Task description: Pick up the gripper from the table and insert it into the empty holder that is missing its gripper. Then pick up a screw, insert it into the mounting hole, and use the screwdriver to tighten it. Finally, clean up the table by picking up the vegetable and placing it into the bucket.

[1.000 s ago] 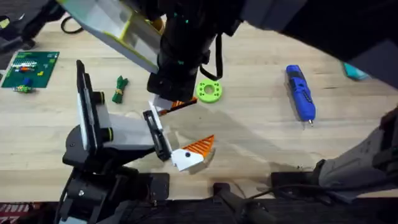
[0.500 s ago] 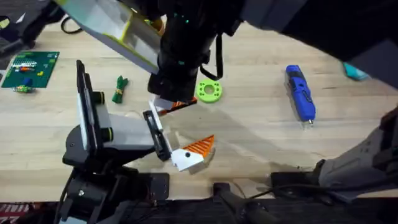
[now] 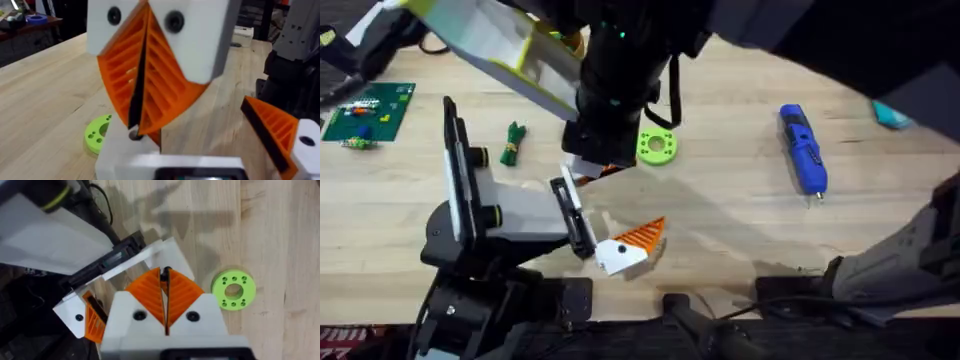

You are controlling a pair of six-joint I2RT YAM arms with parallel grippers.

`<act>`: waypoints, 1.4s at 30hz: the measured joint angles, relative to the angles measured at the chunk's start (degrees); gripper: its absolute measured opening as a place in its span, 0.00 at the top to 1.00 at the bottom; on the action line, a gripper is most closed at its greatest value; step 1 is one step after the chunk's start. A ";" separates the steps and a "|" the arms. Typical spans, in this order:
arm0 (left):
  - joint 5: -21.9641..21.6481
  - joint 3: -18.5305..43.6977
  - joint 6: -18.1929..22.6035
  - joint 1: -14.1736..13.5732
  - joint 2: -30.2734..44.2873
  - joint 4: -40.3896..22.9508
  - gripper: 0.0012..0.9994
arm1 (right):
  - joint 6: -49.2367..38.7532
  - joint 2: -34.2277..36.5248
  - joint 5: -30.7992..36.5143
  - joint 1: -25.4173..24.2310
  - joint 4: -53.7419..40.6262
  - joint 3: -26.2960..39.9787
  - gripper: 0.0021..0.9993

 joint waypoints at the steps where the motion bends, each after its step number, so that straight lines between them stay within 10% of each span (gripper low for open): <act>1: 0.00 0.00 0.00 0.00 0.00 0.00 0.01 | -0.01 0.00 0.00 0.00 0.01 0.00 1.00; 42: 0.00 0.00 -1.36 0.00 0.04 -0.09 0.01 | -0.86 1.07 -0.04 -0.11 1.04 -0.72 0.96</act>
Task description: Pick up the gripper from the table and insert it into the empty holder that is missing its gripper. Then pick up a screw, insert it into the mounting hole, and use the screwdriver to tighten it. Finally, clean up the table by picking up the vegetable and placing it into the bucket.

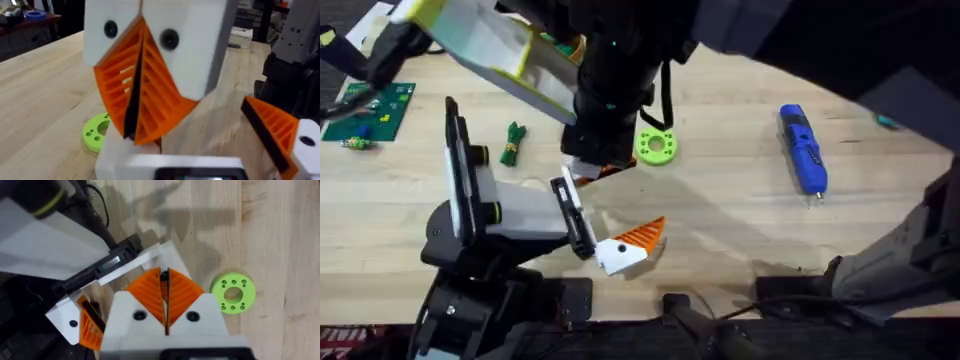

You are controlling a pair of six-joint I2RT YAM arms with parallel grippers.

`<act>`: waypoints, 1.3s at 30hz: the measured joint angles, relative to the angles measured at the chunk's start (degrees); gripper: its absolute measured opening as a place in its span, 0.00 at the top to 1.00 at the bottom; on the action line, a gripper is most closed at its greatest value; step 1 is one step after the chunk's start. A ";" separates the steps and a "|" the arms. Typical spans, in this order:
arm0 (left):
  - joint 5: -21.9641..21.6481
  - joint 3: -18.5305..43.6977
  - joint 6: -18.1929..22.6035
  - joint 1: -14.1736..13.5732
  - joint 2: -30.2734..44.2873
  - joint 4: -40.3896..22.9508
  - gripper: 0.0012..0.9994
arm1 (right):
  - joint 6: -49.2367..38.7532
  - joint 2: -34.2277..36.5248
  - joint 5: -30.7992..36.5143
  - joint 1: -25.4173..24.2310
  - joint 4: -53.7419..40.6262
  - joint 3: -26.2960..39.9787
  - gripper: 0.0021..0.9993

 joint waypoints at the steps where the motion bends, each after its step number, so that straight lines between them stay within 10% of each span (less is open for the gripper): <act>1: -0.03 0.00 0.01 0.00 0.00 0.01 0.01 | -0.02 0.00 -0.03 -0.01 -0.03 -0.01 0.90; 4: -0.08 0.00 -0.03 0.00 0.00 0.02 0.01 | -0.10 0.00 -0.59 0.00 -0.05 -0.12 0.71; 8: -0.07 0.00 0.14 0.00 -0.01 0.05 0.01 | -0.41 0.00 -0.60 -0.04 -0.23 -0.21 0.14; 10: -0.21 0.00 0.30 0.00 -0.02 0.07 0.01 | -0.55 0.00 -0.52 -0.37 -0.58 -0.52 0.01; 25: -0.48 0.00 0.70 0.00 -0.02 0.13 0.01 | -0.57 -0.02 -0.62 -1.71 -0.54 -0.76 0.01; 39: -0.64 0.00 0.72 0.00 -0.02 0.15 0.01 | -0.55 -0.71 -0.61 -13.80 -0.45 5.31 0.01</act>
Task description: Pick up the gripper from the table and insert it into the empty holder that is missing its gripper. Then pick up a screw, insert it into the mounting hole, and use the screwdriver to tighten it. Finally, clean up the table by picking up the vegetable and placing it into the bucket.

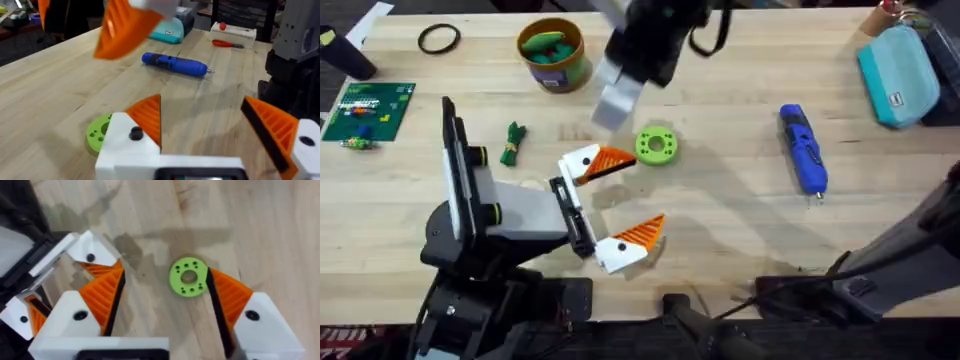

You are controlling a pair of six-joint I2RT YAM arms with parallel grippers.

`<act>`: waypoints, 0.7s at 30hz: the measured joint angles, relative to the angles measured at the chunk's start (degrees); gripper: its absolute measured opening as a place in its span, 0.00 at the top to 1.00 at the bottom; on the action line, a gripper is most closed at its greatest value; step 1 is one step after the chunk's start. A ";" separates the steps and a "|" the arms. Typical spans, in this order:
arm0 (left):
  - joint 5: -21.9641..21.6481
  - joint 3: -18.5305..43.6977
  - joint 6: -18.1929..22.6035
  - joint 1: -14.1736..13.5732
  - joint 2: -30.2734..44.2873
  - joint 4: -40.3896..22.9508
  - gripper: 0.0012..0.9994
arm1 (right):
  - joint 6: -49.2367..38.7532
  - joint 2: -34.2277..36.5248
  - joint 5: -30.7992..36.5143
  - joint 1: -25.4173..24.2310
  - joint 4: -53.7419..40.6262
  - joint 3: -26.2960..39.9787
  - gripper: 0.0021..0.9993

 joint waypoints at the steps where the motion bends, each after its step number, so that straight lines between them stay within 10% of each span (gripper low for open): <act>1: -0.01 0.00 0.00 0.00 0.00 0.00 0.01 | 0.00 -0.08 -0.01 -0.96 -0.01 0.40 0.01; 21: -0.01 0.00 0.00 0.00 0.00 0.00 0.01 | 5.51 -0.15 0.03 -21.59 -8.40 2.59 0.01</act>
